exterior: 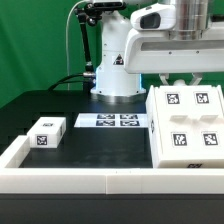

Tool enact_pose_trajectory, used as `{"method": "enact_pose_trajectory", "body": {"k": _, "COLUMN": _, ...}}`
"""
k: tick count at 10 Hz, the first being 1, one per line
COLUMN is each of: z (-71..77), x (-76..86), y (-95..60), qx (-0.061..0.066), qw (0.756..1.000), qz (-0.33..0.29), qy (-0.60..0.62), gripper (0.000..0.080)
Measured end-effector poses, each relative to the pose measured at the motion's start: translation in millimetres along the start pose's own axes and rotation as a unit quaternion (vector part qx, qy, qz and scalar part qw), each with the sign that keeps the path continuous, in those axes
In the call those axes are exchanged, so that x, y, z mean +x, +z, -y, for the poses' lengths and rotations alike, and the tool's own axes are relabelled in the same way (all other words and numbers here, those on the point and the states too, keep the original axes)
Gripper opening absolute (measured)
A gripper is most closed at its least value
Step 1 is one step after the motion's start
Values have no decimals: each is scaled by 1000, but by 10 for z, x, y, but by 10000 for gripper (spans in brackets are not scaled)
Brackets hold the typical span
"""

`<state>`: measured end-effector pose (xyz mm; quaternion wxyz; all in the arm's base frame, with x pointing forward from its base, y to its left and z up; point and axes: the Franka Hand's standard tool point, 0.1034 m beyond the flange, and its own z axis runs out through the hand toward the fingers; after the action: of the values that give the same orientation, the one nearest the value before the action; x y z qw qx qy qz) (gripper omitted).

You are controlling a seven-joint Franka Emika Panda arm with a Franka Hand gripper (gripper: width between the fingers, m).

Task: Assemble cabinet

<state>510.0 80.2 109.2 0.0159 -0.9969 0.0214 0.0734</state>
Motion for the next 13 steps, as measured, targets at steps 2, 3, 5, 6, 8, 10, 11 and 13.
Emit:
{"method": "enact_pose_trajectory", "body": {"k": 2, "z": -9, "x": 17, "y": -140, "qx": -3, "qw": 1000, "qz": 27, "qy": 2, "gripper": 221}}
{"method": "enact_pose_trajectory", "body": {"k": 3, "z": 2, "x": 68, "y": -196, "qx": -3, "qw": 1000, "qz": 27, "qy": 2, "gripper": 221}}
{"method": "enact_pose_trajectory", "body": {"k": 5, "z": 2, "x": 75, "y": -189, "qx": -3, "qw": 1000, "qz": 28, "qy": 1, "gripper": 221}}
{"method": "enact_pose_trajectory", "body": {"k": 6, "z": 4, "x": 72, "y": -181, "qx": -3, "qw": 1000, "qz": 28, "qy": 1, "gripper": 221}}
{"method": "enact_pose_trajectory", "body": {"k": 8, "z": 8, "x": 45, "y": -245, "qx": -6, "qw": 998, "qz": 58, "qy": 0, "gripper": 221}}
{"method": "enact_pose_trajectory", "body": {"k": 10, "z": 0, "x": 142, "y": -333, "qx": -6, "qw": 998, "qz": 65, "qy": -1, "gripper": 221}}
{"method": "enact_pose_trajectory", "body": {"k": 11, "z": 9, "x": 196, "y": -342, "qx": -6, "qw": 997, "qz": 71, "qy": -1, "gripper": 221}}
{"method": "enact_pose_trajectory", "body": {"k": 13, "z": 13, "x": 192, "y": -313, "qx": -6, "qw": 997, "qz": 72, "qy": -1, "gripper": 221}}
